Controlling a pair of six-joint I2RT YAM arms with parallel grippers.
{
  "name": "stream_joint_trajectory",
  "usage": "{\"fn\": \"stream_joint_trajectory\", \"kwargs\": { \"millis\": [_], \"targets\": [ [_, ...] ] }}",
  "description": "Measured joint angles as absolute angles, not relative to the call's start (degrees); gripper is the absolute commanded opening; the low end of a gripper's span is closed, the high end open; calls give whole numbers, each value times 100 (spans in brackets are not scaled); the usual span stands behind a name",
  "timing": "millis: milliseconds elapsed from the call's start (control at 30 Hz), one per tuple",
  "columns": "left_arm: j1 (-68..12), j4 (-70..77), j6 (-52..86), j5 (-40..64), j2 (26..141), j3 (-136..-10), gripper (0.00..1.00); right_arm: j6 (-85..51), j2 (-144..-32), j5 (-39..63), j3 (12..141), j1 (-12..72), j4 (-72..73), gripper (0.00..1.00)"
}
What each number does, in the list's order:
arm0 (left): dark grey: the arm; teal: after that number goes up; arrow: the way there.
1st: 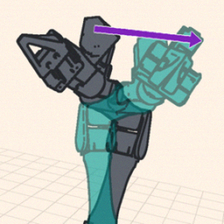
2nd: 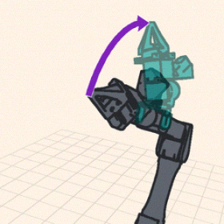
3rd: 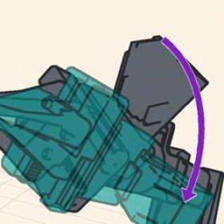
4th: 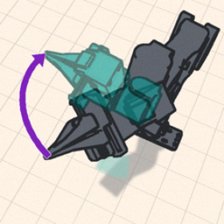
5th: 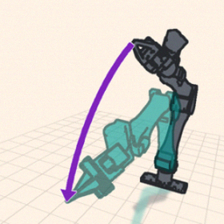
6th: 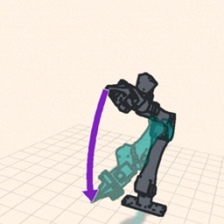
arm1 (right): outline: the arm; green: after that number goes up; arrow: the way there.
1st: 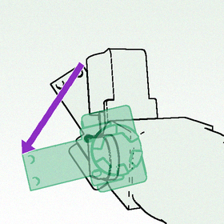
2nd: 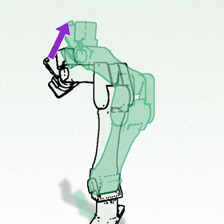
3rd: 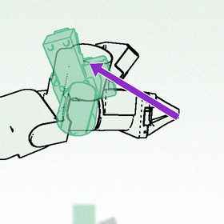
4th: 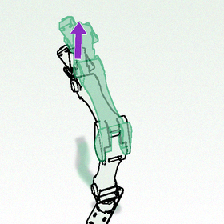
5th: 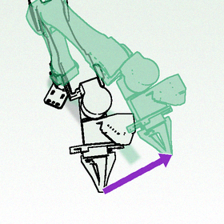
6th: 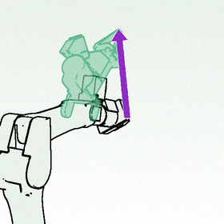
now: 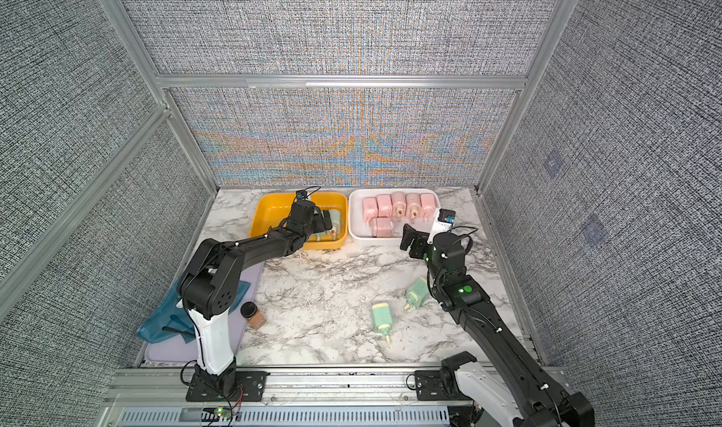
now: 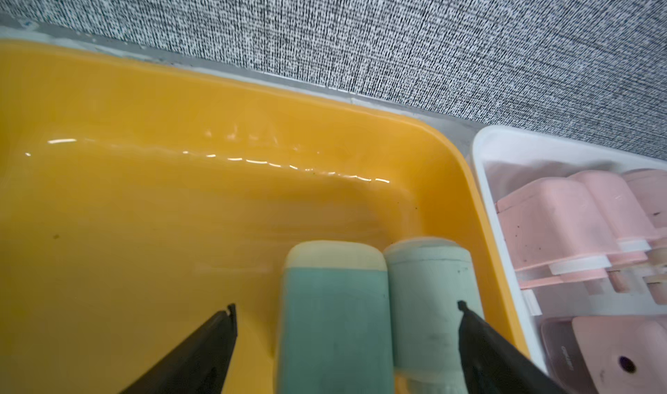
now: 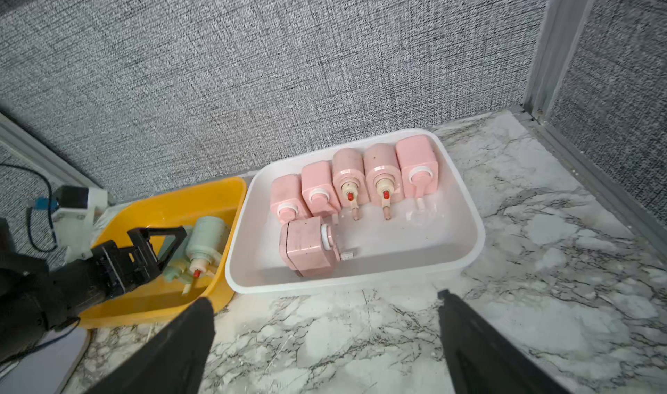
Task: Place the pencil sharpeners by color into the storage box
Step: Place the pencil sharpener in the storage box, then pick up the pencil sharpener from the center of the board.
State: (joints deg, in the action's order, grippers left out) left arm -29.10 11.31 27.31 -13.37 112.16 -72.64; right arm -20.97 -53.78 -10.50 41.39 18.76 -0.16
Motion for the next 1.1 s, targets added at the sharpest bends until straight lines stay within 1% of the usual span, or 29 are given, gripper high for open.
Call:
{"fn": "stream_joint_trajectory", "kwargs": {
  "millis": [167, 433, 633, 800, 900, 1100],
  "targets": [
    [-2910, 932, 2397, -1339, 10925, -7264, 99, -2078, -5400, -803, 4132, 1879, -395, 99],
    [-2956, 414, 2303, -1205, 10189, -7061, 99, -2276, -5341, -128, 4045, 1883, -642, 99],
    [-3234, -102, 2471, -1365, 9568, -6818, 99, -2556, -5833, 434, 4582, 2014, -1483, 99],
    [-3489, -493, 2497, -1439, 9194, -6573, 99, -2689, -6423, 543, 5186, 2488, -2340, 99],
    [-3511, -561, 2554, -1354, 8932, -6329, 99, -2812, -6709, 530, 5422, 2836, -2768, 99],
    [-3568, -615, 2596, -1138, 8549, -5898, 99, -3041, -7148, 495, 5516, 3393, -3328, 99]
  ]
}}
